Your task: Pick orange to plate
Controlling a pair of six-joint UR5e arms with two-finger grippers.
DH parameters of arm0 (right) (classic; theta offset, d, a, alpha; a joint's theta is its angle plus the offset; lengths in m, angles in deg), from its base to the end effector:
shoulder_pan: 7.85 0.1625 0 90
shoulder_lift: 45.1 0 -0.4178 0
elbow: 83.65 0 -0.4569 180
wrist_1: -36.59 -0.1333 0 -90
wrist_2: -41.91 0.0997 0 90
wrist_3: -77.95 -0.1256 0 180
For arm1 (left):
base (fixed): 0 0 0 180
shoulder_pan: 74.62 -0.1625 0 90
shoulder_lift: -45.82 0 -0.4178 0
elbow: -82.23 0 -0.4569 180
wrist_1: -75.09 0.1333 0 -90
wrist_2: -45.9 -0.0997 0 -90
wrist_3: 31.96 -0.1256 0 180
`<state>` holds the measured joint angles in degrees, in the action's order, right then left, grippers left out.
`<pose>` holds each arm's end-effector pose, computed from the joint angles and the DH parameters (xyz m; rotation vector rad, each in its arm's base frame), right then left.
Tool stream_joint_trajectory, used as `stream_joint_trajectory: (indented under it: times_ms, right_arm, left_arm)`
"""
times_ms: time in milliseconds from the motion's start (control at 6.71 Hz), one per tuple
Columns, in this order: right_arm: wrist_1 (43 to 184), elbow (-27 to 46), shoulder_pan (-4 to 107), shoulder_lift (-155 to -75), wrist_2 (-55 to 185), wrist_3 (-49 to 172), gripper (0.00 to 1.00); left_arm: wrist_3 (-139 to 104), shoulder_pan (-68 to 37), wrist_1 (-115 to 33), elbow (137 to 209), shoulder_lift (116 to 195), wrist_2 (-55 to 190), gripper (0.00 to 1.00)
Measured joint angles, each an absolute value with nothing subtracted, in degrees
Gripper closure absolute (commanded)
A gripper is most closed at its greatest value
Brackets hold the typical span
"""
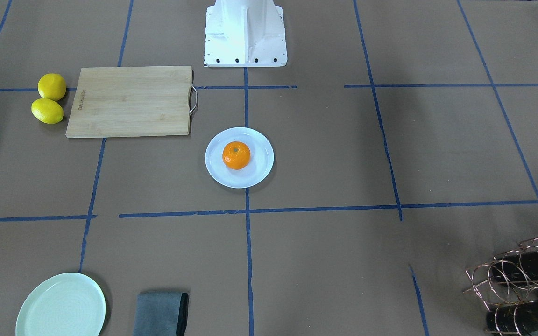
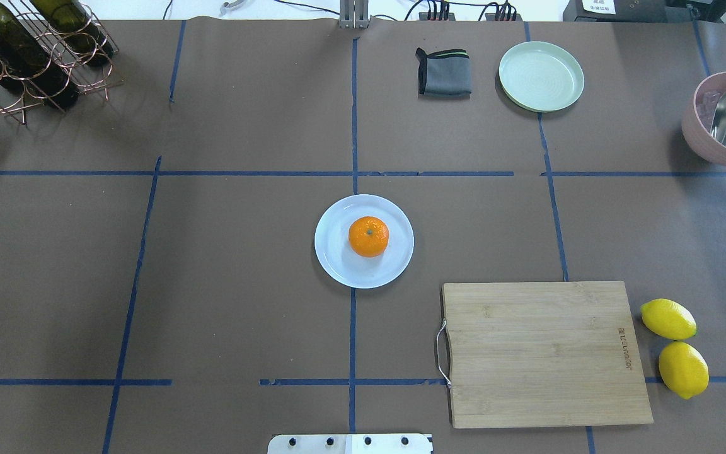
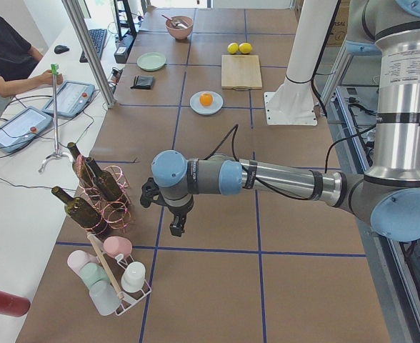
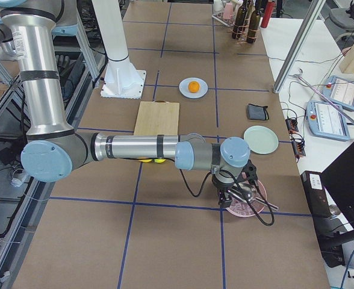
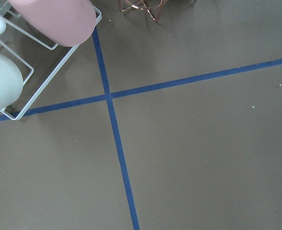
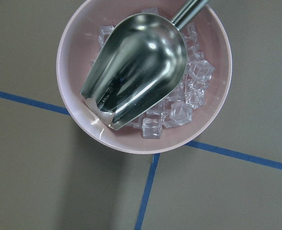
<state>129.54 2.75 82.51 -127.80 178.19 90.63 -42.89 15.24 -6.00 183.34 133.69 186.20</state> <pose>0.0464 -0.6096 0.6329 0.1042 -0.8027 -0.2085 -0.0354 -0.5357 0.5888 0.0838 0.8752 0.1812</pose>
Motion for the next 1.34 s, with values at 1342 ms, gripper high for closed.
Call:
stream_joint_trajectory:
  times_ms: [1342]
  right_arm:
    - [128.52, 7.26, 78.95, -129.91, 177.5, 83.4, 0.0]
  left_arm:
    - [-42.97, 15.27, -4.17, 185.01, 132.64, 186.38, 0.0]
